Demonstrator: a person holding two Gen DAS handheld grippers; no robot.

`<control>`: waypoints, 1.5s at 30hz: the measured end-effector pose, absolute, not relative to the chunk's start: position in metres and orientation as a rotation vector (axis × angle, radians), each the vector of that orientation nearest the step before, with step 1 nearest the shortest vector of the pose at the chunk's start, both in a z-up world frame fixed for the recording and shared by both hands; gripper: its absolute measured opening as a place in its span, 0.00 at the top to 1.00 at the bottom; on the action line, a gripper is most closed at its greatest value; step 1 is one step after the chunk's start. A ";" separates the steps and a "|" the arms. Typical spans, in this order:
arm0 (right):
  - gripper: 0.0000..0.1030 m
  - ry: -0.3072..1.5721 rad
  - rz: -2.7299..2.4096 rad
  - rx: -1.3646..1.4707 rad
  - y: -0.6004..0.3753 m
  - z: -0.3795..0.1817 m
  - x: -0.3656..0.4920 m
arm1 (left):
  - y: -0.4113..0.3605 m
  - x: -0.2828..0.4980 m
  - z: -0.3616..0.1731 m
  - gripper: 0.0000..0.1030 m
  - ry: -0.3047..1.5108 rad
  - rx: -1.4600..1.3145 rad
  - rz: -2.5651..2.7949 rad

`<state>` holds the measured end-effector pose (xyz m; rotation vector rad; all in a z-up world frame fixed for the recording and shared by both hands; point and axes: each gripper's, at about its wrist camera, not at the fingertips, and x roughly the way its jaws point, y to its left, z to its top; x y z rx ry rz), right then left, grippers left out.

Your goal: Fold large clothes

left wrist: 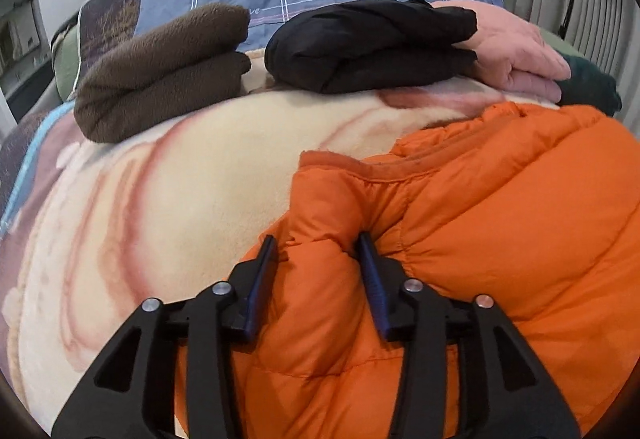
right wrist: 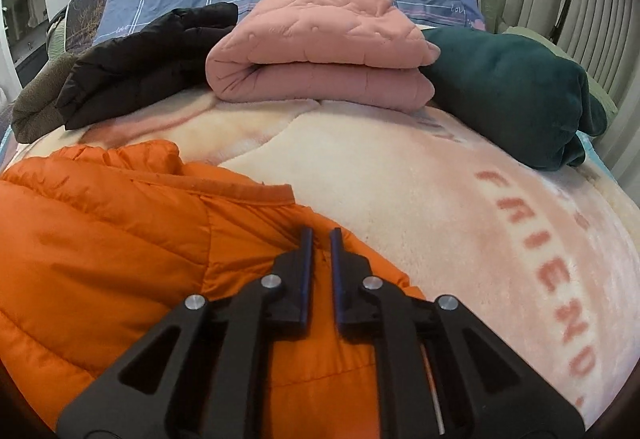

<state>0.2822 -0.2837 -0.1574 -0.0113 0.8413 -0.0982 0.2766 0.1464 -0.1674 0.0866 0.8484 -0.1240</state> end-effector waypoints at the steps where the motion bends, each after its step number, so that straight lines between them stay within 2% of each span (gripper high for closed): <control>1: 0.91 0.841 -0.097 -0.009 -0.284 -0.158 0.282 | 0.144 0.274 -0.168 0.55 0.845 0.084 -0.121; 11: 0.90 0.853 -0.101 -0.022 -0.280 -0.163 0.285 | 0.142 0.276 -0.173 0.53 0.849 0.078 -0.114; 19: 0.89 0.856 -0.104 -0.051 -0.278 -0.159 0.282 | 0.143 0.270 -0.166 0.37 0.844 0.126 -0.040; 22: 0.87 0.864 -0.107 -0.067 -0.278 -0.156 0.283 | 0.149 0.264 -0.159 0.37 0.844 0.108 -0.031; 23: 0.83 0.859 -0.109 -0.078 -0.277 -0.153 0.281 | 0.151 0.260 -0.153 0.37 0.831 0.115 -0.010; 25: 0.68 0.849 -0.119 -0.104 -0.279 -0.142 0.275 | 0.152 0.245 -0.135 0.38 0.759 0.151 0.064; 26: 0.49 0.828 -0.134 -0.106 -0.281 -0.135 0.270 | 0.152 0.236 -0.125 0.38 0.718 0.168 0.089; 27: 0.44 0.767 -0.142 -0.085 -0.288 -0.121 0.258 | 0.152 0.228 -0.114 0.38 0.681 0.178 0.100; 30: 0.45 0.646 -0.115 0.027 -0.309 -0.082 0.225 | 0.149 0.204 -0.077 0.38 0.582 0.167 0.094; 31: 0.49 0.621 -0.098 0.072 -0.313 -0.068 0.215 | 0.146 0.199 -0.062 0.38 0.553 0.140 0.073; 32: 0.58 0.608 -0.072 0.101 -0.314 -0.059 0.210 | 0.142 0.197 -0.053 0.38 0.544 0.114 0.042; 33: 0.60 0.601 -0.023 0.135 -0.311 -0.048 0.204 | 0.136 0.196 -0.045 0.38 0.544 0.083 -0.003; 36: 0.60 0.638 0.063 0.161 -0.284 -0.037 0.201 | 0.102 0.205 -0.035 0.38 0.590 0.020 -0.153; 39: 0.59 0.700 0.130 0.194 -0.253 -0.053 0.210 | 0.055 0.218 -0.052 0.38 0.654 0.083 -0.215; 41: 0.53 0.772 0.104 0.168 -0.235 -0.078 0.223 | 0.032 0.229 -0.083 0.38 0.727 0.164 -0.206; 42: 0.49 0.841 0.053 0.130 -0.229 -0.106 0.234 | 0.027 0.235 -0.100 0.35 0.760 0.205 -0.178; 43: 0.49 0.852 0.046 0.125 -0.229 -0.120 0.238 | 0.025 0.241 -0.123 0.29 0.776 0.226 -0.154; 45: 0.49 0.826 0.042 0.123 -0.232 -0.137 0.240 | 0.037 0.246 -0.134 0.24 0.775 0.141 -0.167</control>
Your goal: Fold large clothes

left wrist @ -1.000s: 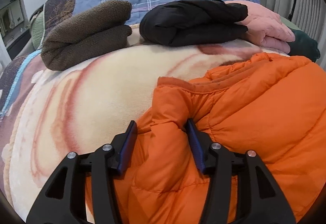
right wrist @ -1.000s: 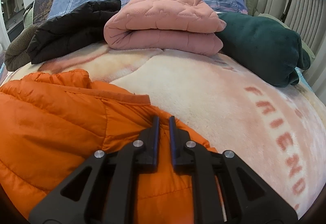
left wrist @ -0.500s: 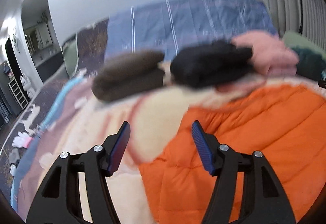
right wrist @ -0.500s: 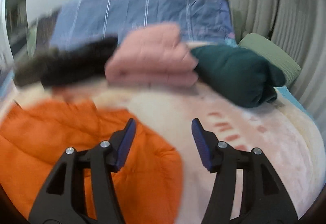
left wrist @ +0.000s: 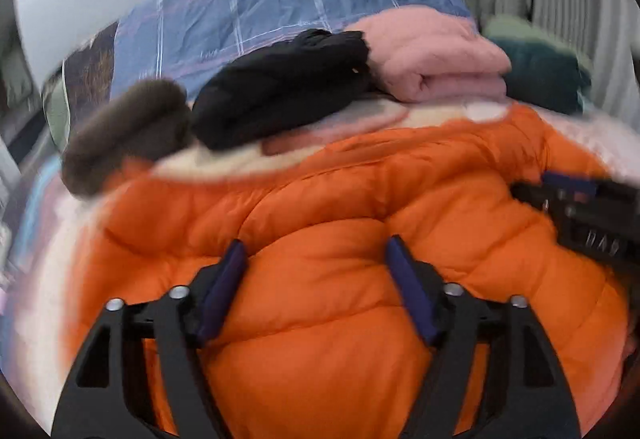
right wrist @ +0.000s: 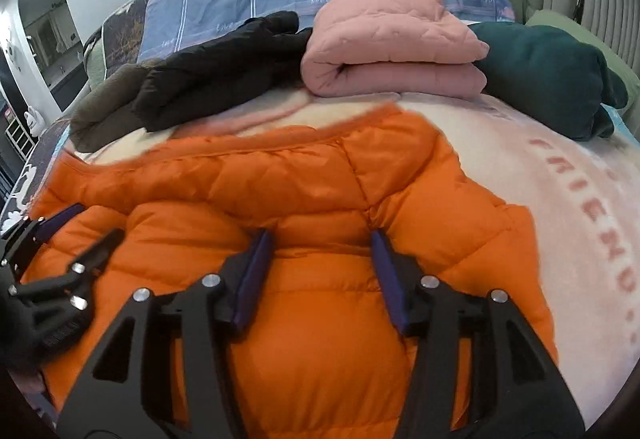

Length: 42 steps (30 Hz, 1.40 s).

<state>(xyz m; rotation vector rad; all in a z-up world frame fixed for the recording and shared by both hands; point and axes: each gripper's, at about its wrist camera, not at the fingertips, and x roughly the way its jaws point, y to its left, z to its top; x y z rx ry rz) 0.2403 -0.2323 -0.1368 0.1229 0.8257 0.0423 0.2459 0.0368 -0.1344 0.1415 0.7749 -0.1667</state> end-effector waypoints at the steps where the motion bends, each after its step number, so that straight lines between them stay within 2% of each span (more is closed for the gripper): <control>1: 0.49 0.821 0.039 0.123 -0.232 -0.137 0.239 | 0.044 0.251 -0.139 0.23 0.798 0.088 -0.183; 29: 0.47 0.833 0.017 0.072 -0.224 -0.154 0.244 | 0.044 0.259 -0.164 0.20 0.822 0.057 -0.182; 37: 0.47 0.811 0.025 0.062 -0.225 -0.136 0.230 | 0.046 0.256 -0.162 0.20 0.814 0.036 -0.195; 42: 0.48 0.739 0.060 0.134 -0.217 -0.100 0.212 | 0.053 0.254 -0.152 0.21 0.816 -0.039 -0.218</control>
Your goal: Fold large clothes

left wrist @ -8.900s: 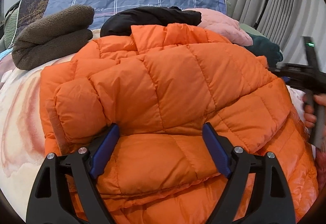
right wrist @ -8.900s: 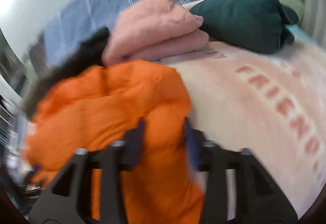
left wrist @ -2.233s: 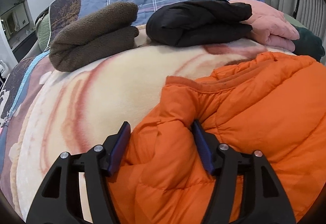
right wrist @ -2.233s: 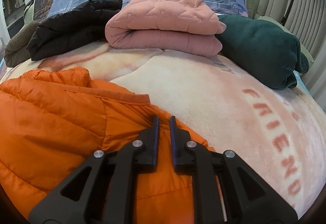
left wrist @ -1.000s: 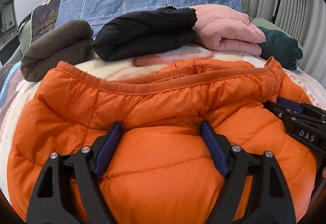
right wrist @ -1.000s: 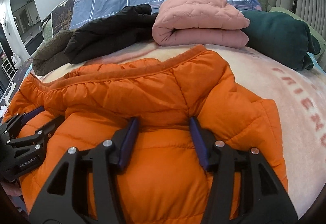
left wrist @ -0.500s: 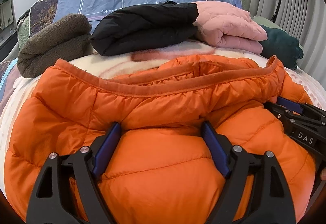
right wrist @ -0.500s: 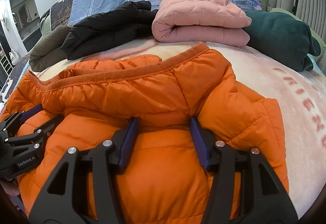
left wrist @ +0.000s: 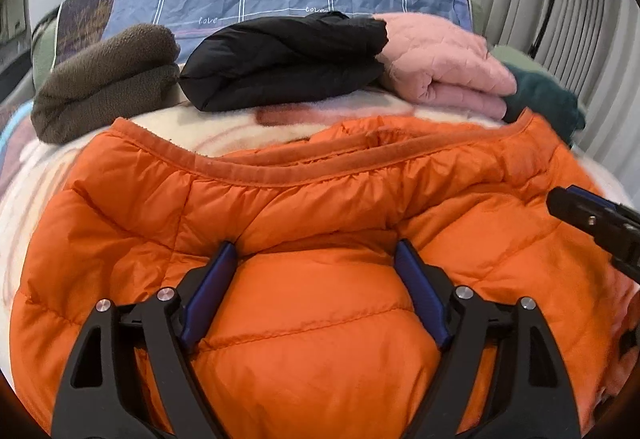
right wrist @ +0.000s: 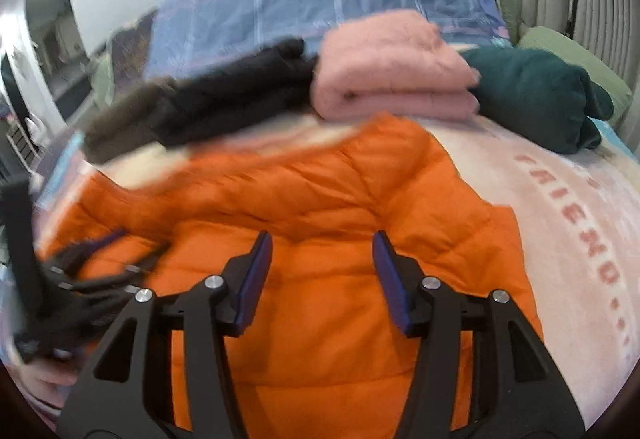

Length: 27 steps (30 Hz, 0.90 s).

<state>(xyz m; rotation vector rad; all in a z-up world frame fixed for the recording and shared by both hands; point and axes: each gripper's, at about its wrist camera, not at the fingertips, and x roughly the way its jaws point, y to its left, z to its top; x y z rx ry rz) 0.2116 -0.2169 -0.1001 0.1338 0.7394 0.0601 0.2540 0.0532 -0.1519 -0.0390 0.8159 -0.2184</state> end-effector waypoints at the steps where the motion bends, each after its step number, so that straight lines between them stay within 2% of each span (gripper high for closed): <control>1: 0.48 0.720 0.073 0.134 -0.212 -0.092 0.210 | 0.058 0.252 -0.146 0.21 0.817 -0.090 -0.235; 4: 0.47 0.692 0.075 0.155 -0.199 -0.077 0.215 | 0.068 0.247 -0.123 0.21 0.775 -0.223 -0.306; 7: 0.47 0.754 0.064 0.255 -0.196 -0.093 0.234 | 0.065 0.252 -0.112 0.21 0.764 -0.187 -0.227; 10: 0.48 0.844 0.044 0.237 -0.190 -0.131 0.250 | 0.062 0.272 -0.146 0.20 0.861 -0.074 -0.104; 12: 0.48 0.843 0.047 0.160 -0.185 -0.143 0.256 | 0.063 0.274 -0.156 0.20 0.843 -0.075 -0.120; 20: 0.47 0.872 0.007 0.080 -0.175 -0.155 0.264 | 0.051 0.279 -0.165 0.19 0.855 0.009 -0.091; 24: 0.47 0.835 0.072 0.137 -0.187 -0.140 0.249 | 0.059 0.268 -0.154 0.20 0.845 -0.028 -0.125; 25: 0.45 0.816 0.085 0.150 -0.190 -0.134 0.241 | 0.062 0.258 -0.148 0.20 0.841 -0.046 -0.145; 27: 0.34 0.764 0.099 0.150 -0.193 -0.120 0.216 | 0.066 0.236 -0.134 0.20 0.810 -0.061 -0.197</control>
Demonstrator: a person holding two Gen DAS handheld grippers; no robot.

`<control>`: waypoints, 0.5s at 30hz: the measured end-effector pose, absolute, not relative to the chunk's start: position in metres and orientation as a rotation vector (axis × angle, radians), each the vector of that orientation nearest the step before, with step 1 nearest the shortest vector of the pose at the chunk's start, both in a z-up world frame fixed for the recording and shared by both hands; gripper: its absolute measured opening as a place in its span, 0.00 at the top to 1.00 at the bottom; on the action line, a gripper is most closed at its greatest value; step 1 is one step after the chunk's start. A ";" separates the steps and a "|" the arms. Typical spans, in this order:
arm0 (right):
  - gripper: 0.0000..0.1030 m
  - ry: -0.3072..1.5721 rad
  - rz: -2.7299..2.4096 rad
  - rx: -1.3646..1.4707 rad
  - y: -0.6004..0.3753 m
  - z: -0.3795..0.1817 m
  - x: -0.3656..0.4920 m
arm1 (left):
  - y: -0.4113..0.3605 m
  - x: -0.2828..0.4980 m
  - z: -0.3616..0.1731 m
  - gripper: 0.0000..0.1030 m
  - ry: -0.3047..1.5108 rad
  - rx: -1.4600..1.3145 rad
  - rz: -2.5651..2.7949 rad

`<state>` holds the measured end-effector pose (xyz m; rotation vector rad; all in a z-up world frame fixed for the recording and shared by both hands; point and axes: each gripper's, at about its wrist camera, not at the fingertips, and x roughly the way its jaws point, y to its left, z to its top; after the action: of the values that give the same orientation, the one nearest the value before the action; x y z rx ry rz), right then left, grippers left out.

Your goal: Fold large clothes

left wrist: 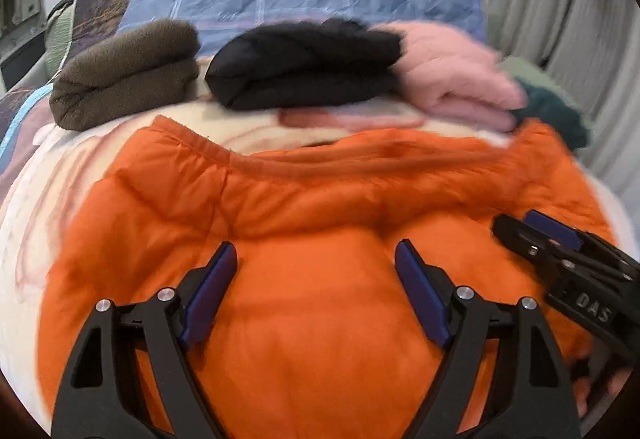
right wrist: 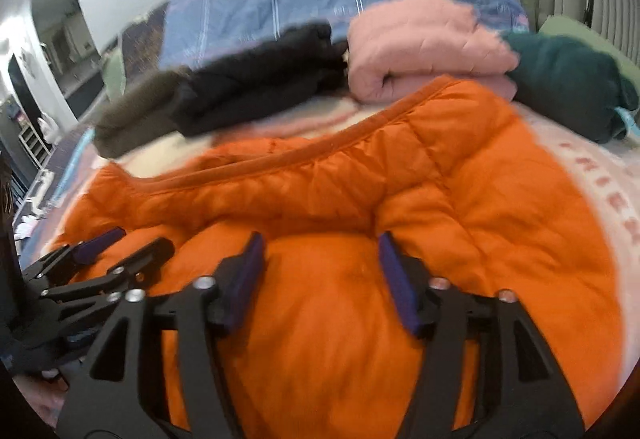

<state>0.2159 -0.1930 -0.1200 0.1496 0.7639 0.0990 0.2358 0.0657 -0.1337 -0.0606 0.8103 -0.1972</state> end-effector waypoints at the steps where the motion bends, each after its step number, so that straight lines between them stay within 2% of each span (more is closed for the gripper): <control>1: 0.34 0.749 0.111 0.133 -0.192 -0.115 0.203 | 0.065 0.222 -0.126 0.20 0.793 -0.046 -0.227; 5: 0.33 0.783 0.101 0.064 -0.184 -0.123 0.183 | 0.055 0.203 -0.132 0.19 0.823 0.042 -0.224; 8: 0.32 0.819 0.084 -0.004 -0.179 -0.150 0.190 | 0.048 0.206 -0.156 0.15 0.850 0.097 -0.213; 15: 0.31 0.857 0.046 -0.049 -0.173 -0.163 0.203 | 0.041 0.217 -0.168 0.12 0.891 0.148 -0.162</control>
<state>0.2030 -0.1729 -0.1635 -0.0488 0.8569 0.0463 0.2173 0.0413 -0.1683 0.1476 0.8907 -0.1620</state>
